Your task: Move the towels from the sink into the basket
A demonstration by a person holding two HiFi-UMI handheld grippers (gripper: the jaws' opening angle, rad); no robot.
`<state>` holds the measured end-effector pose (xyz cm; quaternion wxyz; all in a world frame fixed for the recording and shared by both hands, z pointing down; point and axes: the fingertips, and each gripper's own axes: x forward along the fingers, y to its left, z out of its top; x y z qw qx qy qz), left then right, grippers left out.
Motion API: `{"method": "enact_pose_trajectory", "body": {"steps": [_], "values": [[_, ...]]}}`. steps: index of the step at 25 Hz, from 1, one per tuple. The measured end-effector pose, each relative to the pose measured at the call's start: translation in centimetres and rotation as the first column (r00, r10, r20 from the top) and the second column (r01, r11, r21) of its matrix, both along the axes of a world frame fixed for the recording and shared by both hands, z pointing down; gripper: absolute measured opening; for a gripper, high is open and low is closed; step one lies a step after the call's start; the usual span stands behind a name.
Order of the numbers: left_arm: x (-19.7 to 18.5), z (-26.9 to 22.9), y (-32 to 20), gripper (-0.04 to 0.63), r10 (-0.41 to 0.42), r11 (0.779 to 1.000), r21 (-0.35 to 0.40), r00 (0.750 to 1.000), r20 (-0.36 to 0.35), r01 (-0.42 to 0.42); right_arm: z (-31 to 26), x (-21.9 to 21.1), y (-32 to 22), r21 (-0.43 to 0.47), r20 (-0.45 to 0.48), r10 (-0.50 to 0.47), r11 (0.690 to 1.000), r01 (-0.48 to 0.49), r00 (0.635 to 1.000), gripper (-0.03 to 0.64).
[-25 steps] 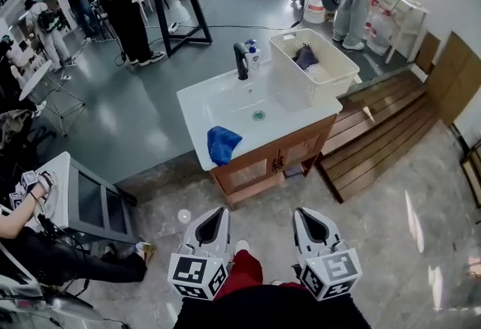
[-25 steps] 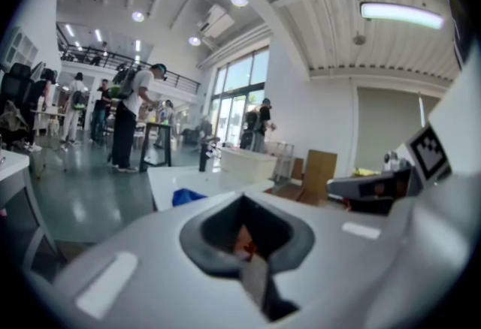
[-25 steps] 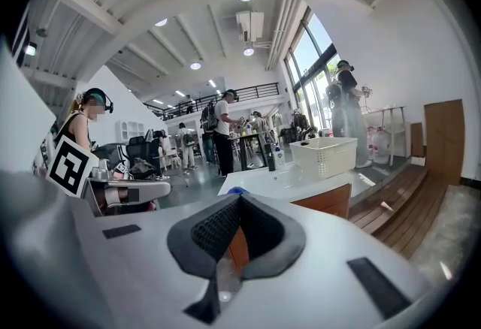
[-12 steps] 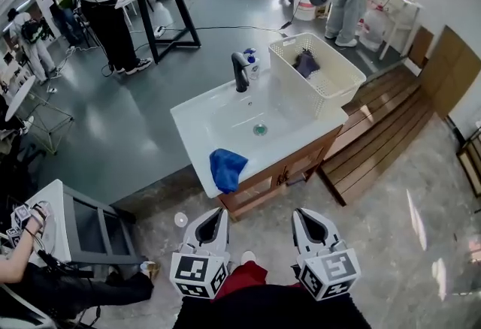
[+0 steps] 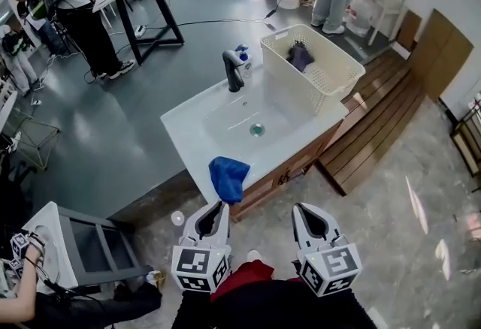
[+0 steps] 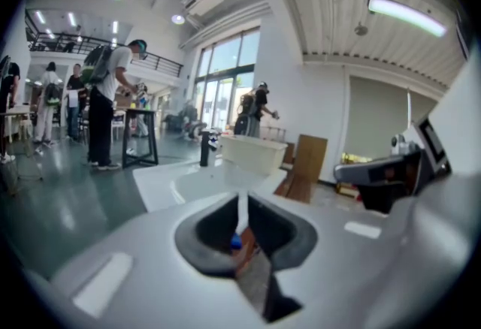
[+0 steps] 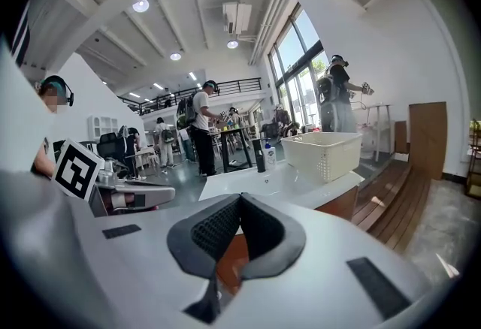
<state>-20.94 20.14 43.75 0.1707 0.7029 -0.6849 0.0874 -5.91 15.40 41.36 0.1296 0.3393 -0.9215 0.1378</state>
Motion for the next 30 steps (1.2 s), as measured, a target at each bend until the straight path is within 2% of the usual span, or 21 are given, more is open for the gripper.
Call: {"method": "enact_pose_trajectory", "body": {"steps": [7, 22, 30], "values": [[-1.9, 1.6, -1.6, 0.075, 0.037, 0.999, -0.040, 0.999, 0.001, -0.037, 0.8, -1.5, -0.8, -0.013, -0.019, 0.045, 0.999, -0.046, 0.999, 0.008], [-3.2, 6.4, -4.4, 0.175, 0.086, 0.976, -0.200, 0.996, 0.002, -0.084, 2.4, -1.3, -2.1, -0.049, -0.060, 0.123, 0.991, -0.127, 0.991, 0.008], [-4.1, 8.4, -5.7, 0.178, 0.076, 0.961, -0.269, 0.997, 0.001, -0.073, 2.8, -0.6, -3.1, -0.062, -0.071, 0.152, 0.986, -0.156, 0.986, 0.008]]}}
